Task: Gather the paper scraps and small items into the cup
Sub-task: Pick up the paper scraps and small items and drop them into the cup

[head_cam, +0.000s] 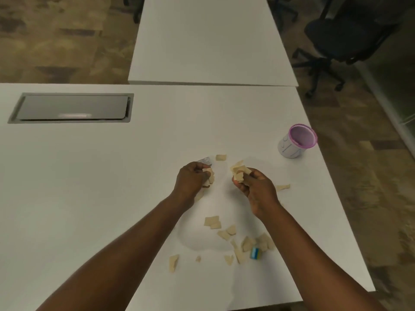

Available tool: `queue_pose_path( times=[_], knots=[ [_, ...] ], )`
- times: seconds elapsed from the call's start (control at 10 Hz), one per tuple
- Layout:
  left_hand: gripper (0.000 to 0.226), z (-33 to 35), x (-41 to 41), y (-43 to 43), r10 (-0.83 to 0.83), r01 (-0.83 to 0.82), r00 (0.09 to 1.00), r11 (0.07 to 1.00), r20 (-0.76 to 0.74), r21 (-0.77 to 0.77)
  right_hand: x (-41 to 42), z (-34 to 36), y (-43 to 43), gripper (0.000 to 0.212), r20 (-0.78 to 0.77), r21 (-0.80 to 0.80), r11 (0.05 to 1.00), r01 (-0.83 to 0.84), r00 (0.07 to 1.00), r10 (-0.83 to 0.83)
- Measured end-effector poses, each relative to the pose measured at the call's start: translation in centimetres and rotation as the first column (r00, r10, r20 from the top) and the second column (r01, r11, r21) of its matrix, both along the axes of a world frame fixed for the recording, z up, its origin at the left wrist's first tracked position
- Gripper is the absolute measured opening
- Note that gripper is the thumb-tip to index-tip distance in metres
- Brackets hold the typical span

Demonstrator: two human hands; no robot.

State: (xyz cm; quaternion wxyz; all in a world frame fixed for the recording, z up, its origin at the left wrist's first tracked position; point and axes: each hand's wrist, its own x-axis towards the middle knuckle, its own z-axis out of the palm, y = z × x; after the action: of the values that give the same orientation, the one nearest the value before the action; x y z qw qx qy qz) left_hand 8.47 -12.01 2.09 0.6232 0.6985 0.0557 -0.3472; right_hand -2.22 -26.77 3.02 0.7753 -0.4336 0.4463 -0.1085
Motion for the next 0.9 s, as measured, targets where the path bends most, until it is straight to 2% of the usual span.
queue_pose_path(
  times=[0.3, 0.4, 0.5, 0.6, 0.7, 0.9],
  knots=[
    [0.017, 4.3, 0.0, -13.6, -0.053, 0.058, 0.994, 0.997, 0.092, -0.045, -0.6, 3.5, -11.5, 0.02, 0.053, -0.114, 0.983, 0.146, 0.989, -0.141],
    [0.014, 5.3, 0.0, -18.1, -0.087, 0.091, 0.987, 0.996, 0.137, -0.024, -0.2, 3.7, -16.2, 0.018, -0.036, -0.242, 0.96, 0.138, 0.988, -0.151],
    [0.011, 5.9, 0.0, -22.2, -0.114, 0.112, 0.977, 0.994, 0.182, 0.02, 0.4, 3.3, -20.3, 0.017, -0.177, -0.377, 0.921, 0.098, 0.968, -0.176],
    [0.013, 6.1, -0.1, -25.7, -0.148, 0.128, 0.961, 0.987, 0.233, 0.101, 1.4, 3.0, -23.2, 0.014, -0.302, -0.441, 0.897, 0.02, 0.938, -0.169],
    [0.014, 5.6, -0.1, -28.5, -0.161, 0.115, 0.949, 0.977, 0.271, 0.18, 2.1, 3.1, -24.8, 0.029, -0.424, -0.438, 0.894, -0.093, 0.898, -0.114],
    [0.017, 5.4, -0.4, -30.9, -0.192, 0.084, 0.912, 0.952, 0.363, 0.293, 2.5, 3.1, -26.4, 0.032, -0.463, -0.379, 0.9, -0.216, 0.886, 0.018]
  ],
)
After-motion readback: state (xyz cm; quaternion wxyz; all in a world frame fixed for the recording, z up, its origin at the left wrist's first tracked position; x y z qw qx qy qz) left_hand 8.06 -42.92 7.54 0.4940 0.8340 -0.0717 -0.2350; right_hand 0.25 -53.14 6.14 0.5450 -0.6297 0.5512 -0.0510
